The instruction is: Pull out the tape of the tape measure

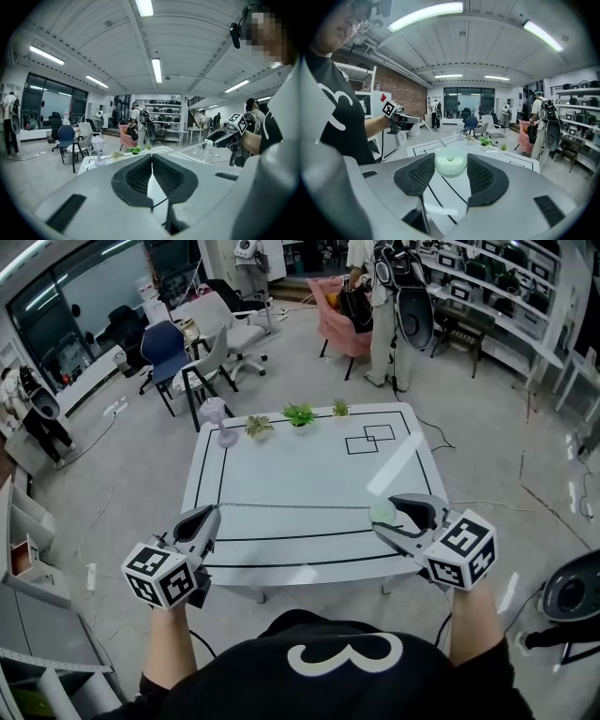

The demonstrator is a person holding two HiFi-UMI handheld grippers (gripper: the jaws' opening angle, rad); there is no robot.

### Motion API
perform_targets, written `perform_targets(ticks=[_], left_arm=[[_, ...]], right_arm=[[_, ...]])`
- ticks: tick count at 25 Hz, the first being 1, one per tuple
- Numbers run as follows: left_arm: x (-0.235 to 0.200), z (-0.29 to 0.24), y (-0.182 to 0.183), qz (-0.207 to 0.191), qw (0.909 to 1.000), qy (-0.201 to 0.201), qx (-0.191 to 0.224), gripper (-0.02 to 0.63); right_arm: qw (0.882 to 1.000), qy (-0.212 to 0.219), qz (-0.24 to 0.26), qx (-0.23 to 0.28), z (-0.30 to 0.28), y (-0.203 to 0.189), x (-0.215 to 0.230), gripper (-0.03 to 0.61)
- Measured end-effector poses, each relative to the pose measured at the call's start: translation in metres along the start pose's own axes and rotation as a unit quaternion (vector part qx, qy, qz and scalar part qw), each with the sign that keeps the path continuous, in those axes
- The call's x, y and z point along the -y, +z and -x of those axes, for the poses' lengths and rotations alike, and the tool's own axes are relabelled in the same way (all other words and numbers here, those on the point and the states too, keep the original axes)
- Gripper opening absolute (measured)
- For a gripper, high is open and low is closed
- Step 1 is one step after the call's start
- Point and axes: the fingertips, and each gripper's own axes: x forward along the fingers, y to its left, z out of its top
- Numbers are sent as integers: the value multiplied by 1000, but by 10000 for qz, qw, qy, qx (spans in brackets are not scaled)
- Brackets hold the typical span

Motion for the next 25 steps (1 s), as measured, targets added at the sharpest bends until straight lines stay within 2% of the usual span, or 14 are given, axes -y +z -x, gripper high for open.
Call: perform_targets(ticks=[9, 14, 18, 25], left_arm=[[12, -9, -3, -48, 9999, -124, -58, 11], [3, -16, -13, 56, 9998, -117, -146, 11], [-7, -26, -27, 295, 9992, -139, -247, 11], [-19, -45, -59, 169, 9971, -58, -741, 11]], right_arm=[[10000, -18, 12, -92, -6, -2, 3, 218], [9998, -55, -33, -207, -18, -8, 9, 218], [9992, -157, -10, -381, -34, -17, 17, 218], [9967, -244, -181, -752, -67, -44, 29, 218]])
